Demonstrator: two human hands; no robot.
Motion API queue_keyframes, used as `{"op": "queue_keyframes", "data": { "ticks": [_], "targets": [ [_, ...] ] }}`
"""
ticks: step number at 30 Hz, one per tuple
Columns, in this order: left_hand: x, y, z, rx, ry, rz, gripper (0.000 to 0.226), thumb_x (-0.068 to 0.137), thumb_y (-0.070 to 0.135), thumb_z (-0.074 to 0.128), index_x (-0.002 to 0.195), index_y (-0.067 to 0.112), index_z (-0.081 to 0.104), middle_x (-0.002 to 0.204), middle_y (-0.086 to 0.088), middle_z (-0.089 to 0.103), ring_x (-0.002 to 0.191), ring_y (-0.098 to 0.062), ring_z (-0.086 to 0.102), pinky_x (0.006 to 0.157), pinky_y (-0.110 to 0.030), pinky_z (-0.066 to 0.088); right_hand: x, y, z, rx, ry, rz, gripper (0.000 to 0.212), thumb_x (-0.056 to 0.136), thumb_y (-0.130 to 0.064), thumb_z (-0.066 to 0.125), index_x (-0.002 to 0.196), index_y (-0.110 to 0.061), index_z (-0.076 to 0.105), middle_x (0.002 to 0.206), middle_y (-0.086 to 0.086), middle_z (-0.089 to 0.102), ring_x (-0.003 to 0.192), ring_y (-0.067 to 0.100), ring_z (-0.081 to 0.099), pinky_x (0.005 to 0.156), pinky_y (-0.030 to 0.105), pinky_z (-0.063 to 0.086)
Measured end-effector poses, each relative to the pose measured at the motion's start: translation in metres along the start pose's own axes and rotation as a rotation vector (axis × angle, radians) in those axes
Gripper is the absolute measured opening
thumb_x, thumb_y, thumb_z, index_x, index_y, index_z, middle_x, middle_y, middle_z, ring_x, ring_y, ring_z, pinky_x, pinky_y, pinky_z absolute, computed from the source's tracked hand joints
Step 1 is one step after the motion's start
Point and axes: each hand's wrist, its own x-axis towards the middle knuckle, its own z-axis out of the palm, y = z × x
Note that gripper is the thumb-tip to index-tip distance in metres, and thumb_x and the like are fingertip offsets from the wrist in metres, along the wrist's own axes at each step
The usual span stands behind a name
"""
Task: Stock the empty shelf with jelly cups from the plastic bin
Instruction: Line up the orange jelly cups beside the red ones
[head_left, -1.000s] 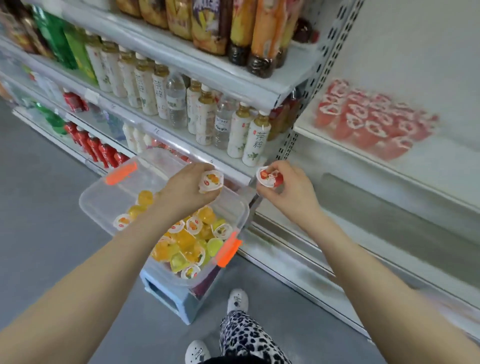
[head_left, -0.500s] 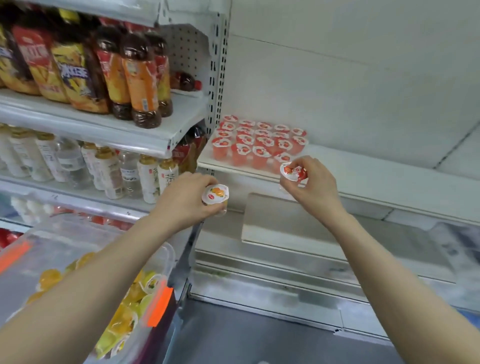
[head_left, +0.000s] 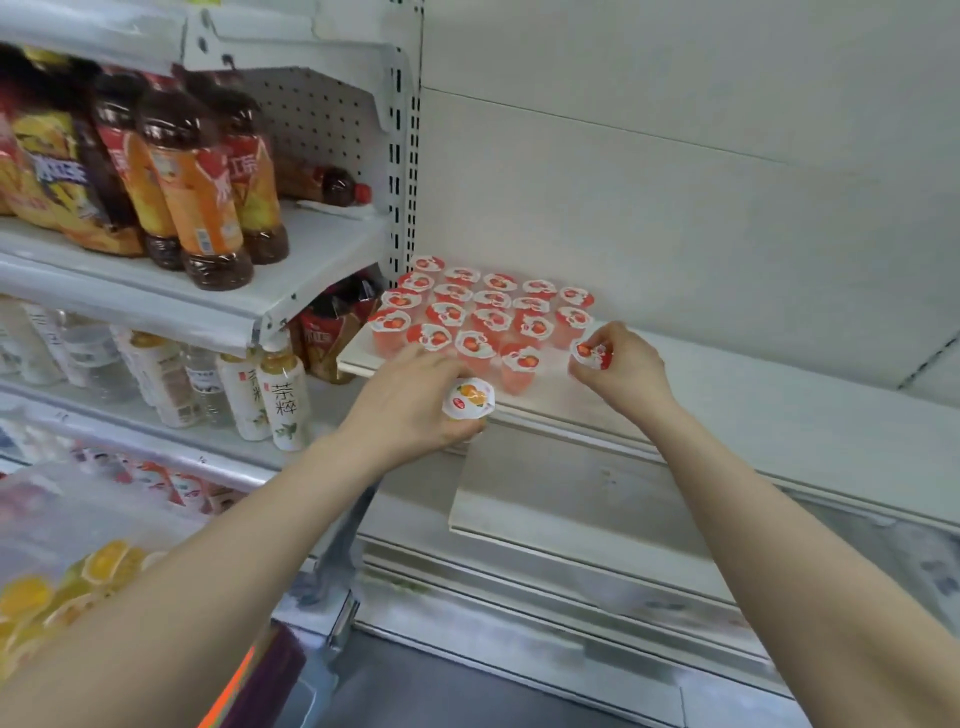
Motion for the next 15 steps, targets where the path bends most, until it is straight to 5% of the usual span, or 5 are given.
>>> {"op": "queue_keyframes", "data": {
  "ticks": [8,15],
  "targets": [
    [0.034,0.014,0.017,0.062,0.051,-0.052,0.061,0.072,0.069,0.049,0.112,0.026,0.064,0.104,0.007,0.065,0.100,-0.019,0.050,0.084,-0.040,0.046,0.039,0.017,0.019,-0.021,-0.081,-0.090,0.029,0.079,-0.038,0.069,0.102,-0.024,0.060,0.102,-0.002,0.063,0.087,0.018,0.056,0.073,0.028,0.035],
    [0.056,0.031,0.029,0.112,0.058,-0.037,0.057,0.076,0.068,0.057,0.115,0.026,0.064,0.110,0.008,0.066,0.105,-0.016,0.049,0.085,-0.035,0.044,0.047,0.033,0.028,0.036,-0.048,-0.178,0.033,0.081,-0.039,0.070,0.107,-0.022,0.062,0.104,0.002,0.062,0.094,0.022,0.059,0.076,0.026,0.037]
  ]
}}
